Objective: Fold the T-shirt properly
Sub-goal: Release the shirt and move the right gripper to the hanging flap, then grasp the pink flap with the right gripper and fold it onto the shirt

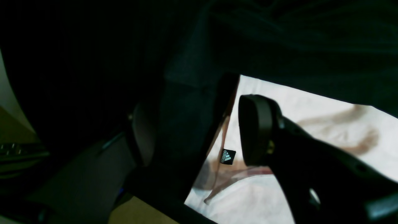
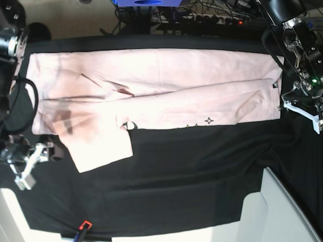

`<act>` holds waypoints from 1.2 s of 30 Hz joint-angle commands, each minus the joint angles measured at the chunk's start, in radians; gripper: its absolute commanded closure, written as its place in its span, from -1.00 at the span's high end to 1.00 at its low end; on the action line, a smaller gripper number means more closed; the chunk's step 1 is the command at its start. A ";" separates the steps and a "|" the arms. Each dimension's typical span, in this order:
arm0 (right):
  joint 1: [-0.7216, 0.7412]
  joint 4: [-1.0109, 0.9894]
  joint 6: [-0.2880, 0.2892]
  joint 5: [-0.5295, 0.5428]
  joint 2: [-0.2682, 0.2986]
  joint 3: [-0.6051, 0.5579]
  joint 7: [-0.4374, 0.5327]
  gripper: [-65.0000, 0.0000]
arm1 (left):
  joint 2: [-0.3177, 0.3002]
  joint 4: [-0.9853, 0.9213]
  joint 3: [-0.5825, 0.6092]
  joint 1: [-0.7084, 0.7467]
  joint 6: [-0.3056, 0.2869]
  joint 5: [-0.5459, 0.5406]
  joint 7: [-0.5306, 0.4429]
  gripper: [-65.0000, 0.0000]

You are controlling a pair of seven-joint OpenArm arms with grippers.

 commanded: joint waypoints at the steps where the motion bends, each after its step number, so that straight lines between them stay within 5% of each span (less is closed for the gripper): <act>1: 0.054 -0.038 0.002 0.011 0.016 -0.025 0.041 0.36 | -0.019 0.016 -0.004 -0.008 0.008 0.004 -0.020 0.24; 8: 0.215 -0.395 0.002 0.011 0.019 -0.171 0.233 0.37 | -0.024 0.015 -0.005 0.013 0.008 0.006 -0.025 0.24; 14: 0.304 -0.624 0.002 0.011 0.019 -0.226 0.377 0.71 | -0.022 0.015 -0.005 0.013 0.008 -0.002 -0.025 0.24; 18: 0.335 -0.757 -0.014 0.011 0.014 -0.226 0.459 0.74 | -0.022 0.015 -0.005 0.013 0.008 -0.003 -0.025 0.24; 22: 0.313 -0.783 -0.096 0.011 -0.007 -0.226 0.480 0.75 | -0.022 0.015 -0.005 0.015 0.008 -0.003 -0.025 0.24; 36: 0.280 -0.783 -0.100 0.011 -0.075 -0.289 0.474 0.69 | -0.022 0.016 -0.005 0.015 0.008 -0.003 -0.025 0.24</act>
